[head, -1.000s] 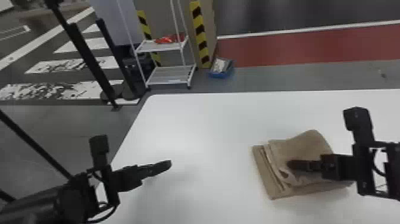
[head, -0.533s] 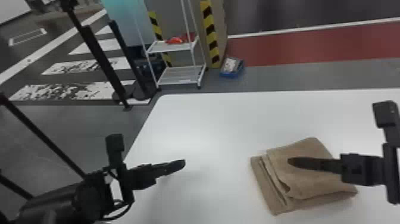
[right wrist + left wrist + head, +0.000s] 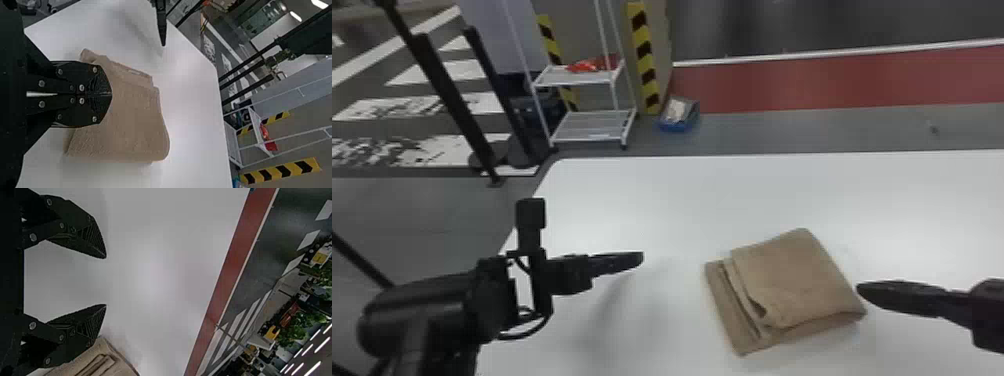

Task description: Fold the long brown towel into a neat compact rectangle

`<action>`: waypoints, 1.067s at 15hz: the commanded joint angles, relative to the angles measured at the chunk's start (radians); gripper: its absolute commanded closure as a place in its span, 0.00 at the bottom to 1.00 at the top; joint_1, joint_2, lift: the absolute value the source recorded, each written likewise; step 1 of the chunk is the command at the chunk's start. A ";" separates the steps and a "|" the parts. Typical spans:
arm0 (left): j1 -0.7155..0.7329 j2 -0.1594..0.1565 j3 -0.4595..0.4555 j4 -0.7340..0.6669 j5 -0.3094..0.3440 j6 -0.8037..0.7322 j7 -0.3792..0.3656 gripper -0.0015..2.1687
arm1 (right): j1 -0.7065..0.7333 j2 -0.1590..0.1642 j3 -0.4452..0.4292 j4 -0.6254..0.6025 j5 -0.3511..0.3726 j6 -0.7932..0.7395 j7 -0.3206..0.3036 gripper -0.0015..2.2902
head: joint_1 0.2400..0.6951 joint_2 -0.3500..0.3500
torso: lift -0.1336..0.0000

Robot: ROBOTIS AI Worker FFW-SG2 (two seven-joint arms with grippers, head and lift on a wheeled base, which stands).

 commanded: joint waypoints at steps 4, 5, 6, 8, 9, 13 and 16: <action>-0.162 -0.003 -0.127 0.238 -0.101 -0.106 -0.029 0.80 | 0.080 -0.079 0.029 -0.020 0.195 -0.081 0.056 0.85 | 1.00 0.59 | 0.07; -0.177 -0.003 -0.129 0.263 -0.100 -0.109 -0.049 0.80 | 0.075 -0.082 0.063 -0.015 0.241 -0.081 0.064 0.85 | 1.00 0.56 | 0.07; -0.179 -0.004 -0.130 0.269 -0.098 -0.115 -0.068 0.80 | 0.065 -0.083 0.095 -0.004 0.274 -0.084 0.064 0.85 | 1.00 0.55 | 0.07; -0.179 -0.009 -0.137 0.269 -0.093 -0.140 -0.111 0.80 | 0.028 -0.077 0.141 0.033 0.304 -0.081 0.067 0.85 | 1.00 0.54 | 0.07; -0.177 -0.010 -0.149 0.264 -0.097 -0.146 -0.125 0.80 | 0.008 -0.071 0.158 0.056 0.317 -0.081 0.065 0.85 | 1.00 0.54 | 0.07; -0.159 -0.018 -0.181 0.261 -0.103 -0.186 -0.241 0.80 | -0.029 -0.063 0.205 0.100 0.340 -0.084 0.067 0.85 | 1.00 0.53 | 0.07; -0.151 -0.024 -0.216 0.256 -0.144 -0.192 -0.252 0.80 | -0.061 -0.048 0.238 0.152 0.360 -0.090 0.050 0.85 | 1.00 0.49 | 0.07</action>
